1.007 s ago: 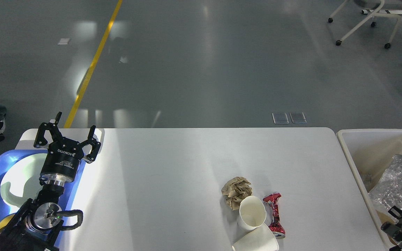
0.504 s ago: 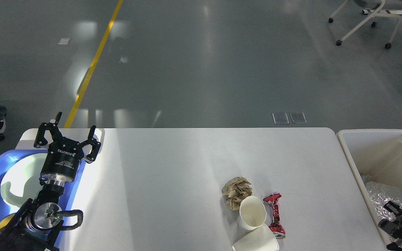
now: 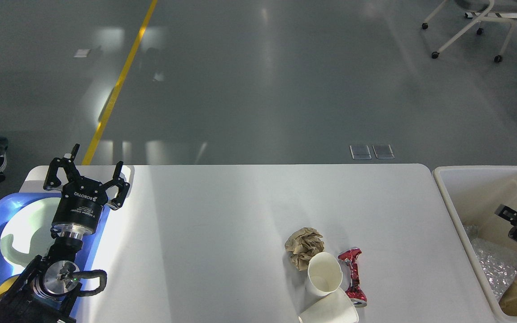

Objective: Tidy desktop
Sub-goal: 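Lower the clear bag into the bin and release it, then raise the right gripper and move it over the crumpled paper ball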

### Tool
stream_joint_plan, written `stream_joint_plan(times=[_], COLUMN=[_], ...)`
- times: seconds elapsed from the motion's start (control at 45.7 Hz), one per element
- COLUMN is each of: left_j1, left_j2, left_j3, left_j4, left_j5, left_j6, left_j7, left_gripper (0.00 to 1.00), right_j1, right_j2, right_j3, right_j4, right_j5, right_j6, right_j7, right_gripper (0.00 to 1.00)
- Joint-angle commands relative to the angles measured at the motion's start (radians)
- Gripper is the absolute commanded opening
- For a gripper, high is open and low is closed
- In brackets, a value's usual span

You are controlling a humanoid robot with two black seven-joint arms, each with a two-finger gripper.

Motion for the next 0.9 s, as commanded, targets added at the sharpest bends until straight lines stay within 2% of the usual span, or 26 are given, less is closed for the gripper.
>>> stream_joint_plan(times=[0.0,0.241,0.372,0.613,0.876], left_j1=[0.001,-0.001,0.001,0.001,0.001], left_j2=[0.0,0.0,0.0,0.0,0.0], left_j3=[0.001,-0.001,-0.001,0.001,-0.001], left_j4=[0.0,0.0,0.0,0.0,0.0], left_j5=[0.0,0.0,0.0,0.0,0.0], left_j6=[0.002,0.0,0.0,0.0,0.002], left_j7=[0.0,0.0,0.0,-0.001,-0.001], left_gripper=[0.97,0.97,0.97,0.97,0.97], right_j1=[0.197,0.652,0.893,1.194,1.44], right_j2=[-0.026,0.051,0.112,0.149,0.292], right_j3=[-0.095,-0.355,-0.465,-0.489,-0.486], right_j4=[0.106,0.305,0.433,0.632,0.887], right_j5=[-0.063,-0.06,-0.057,0.1,0.242], right_j6=[0.161,0.525,0.669,0.843,0.869], right_j7=[-0.004,-0.004,-0.004,-0.006,-0.004], right_gripper=[1.0,1.0,1.0,1.0,1.0])
